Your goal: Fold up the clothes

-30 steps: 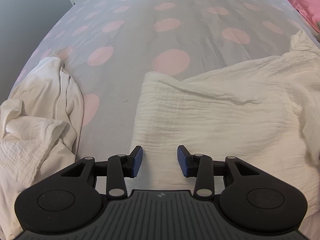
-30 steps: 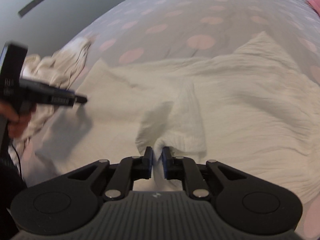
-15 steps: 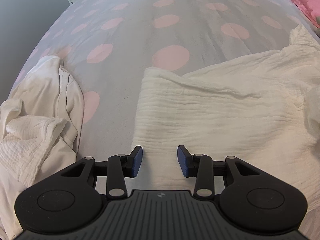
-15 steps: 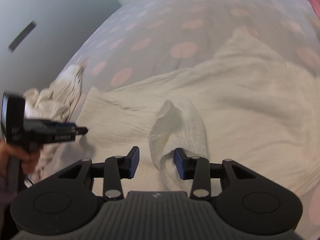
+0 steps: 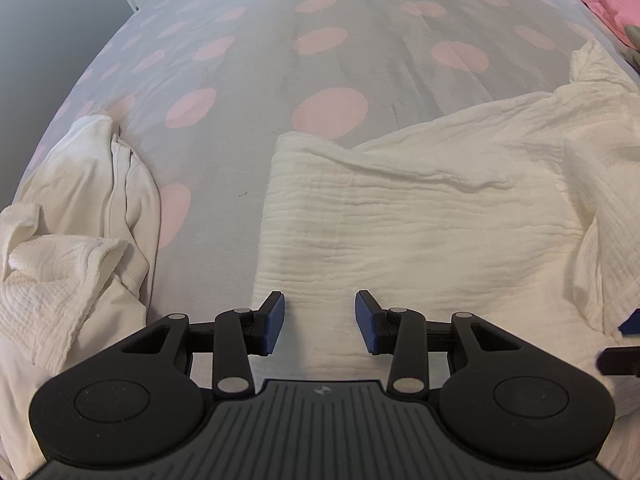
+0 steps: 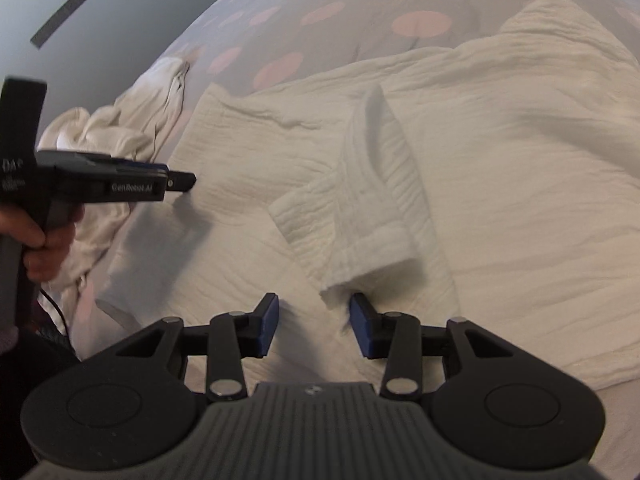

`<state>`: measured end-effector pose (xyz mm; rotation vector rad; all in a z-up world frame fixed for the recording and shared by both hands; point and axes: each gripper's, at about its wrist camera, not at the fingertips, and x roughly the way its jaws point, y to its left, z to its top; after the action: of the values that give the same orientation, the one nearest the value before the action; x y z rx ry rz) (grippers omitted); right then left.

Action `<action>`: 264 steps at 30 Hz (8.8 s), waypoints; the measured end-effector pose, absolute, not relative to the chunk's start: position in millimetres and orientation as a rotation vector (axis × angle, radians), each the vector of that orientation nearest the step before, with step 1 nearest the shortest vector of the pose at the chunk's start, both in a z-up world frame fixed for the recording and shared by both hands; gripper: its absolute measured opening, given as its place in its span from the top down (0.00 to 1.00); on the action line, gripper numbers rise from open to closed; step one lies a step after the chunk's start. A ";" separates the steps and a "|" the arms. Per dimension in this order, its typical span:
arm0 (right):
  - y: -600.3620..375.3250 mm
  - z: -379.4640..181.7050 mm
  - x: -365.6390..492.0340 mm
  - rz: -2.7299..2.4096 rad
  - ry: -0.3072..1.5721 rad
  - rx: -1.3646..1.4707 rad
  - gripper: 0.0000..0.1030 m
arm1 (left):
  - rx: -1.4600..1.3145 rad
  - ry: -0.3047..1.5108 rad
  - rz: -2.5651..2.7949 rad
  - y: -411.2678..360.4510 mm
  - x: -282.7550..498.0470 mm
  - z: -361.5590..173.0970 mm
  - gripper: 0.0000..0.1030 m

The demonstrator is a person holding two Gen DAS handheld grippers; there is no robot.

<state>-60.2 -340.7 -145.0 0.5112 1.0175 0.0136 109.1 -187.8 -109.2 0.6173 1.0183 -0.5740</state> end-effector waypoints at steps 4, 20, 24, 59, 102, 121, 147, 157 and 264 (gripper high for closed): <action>-345.3 -141.4 -61.0 0.009 1.012 0.530 0.57 | 0.611 1.023 -0.581 -187.7 108.9 -109.2 0.64; -341.1 -143.7 -60.1 -0.003 1.035 0.471 0.57 | 0.437 1.028 -0.830 -201.3 86.5 -88.3 0.65; -340.1 -142.8 -59.8 -0.002 1.040 0.462 0.57 | 0.463 1.013 -0.918 -219.0 68.2 -86.4 0.65; -350.8 -143.2 -60.9 -0.038 1.046 0.435 0.51 | 0.399 1.059 -1.077 -256.9 50.2 -89.8 0.62; -493.7 -157.1 -91.1 -0.374 0.910 1.085 0.48 | 0.494 1.074 -1.046 -265.4 42.0 -126.9 0.96; -442.2 -105.7 -56.9 -0.001 0.811 0.862 0.67 | 0.486 1.087 -1.044 -269.5 43.7 -129.5 0.96; -452.2 -123.3 -62.0 -0.184 0.903 0.789 0.91 | 0.486 1.083 -1.048 -271.3 45.9 -129.1 0.96; -452.7 -91.4 -68.2 -0.395 0.842 0.442 0.71 | 0.412 1.077 -1.119 -273.8 45.5 -110.1 0.96; -406.6 -46.9 -63.8 -0.467 0.827 0.498 0.92 | 0.284 1.019 -0.520 -117.0 120.1 -85.4 0.70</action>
<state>-63.8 -406.6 -46.9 0.4978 0.8269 -0.4667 120.1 -117.0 -85.4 0.2841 1.0190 -0.5197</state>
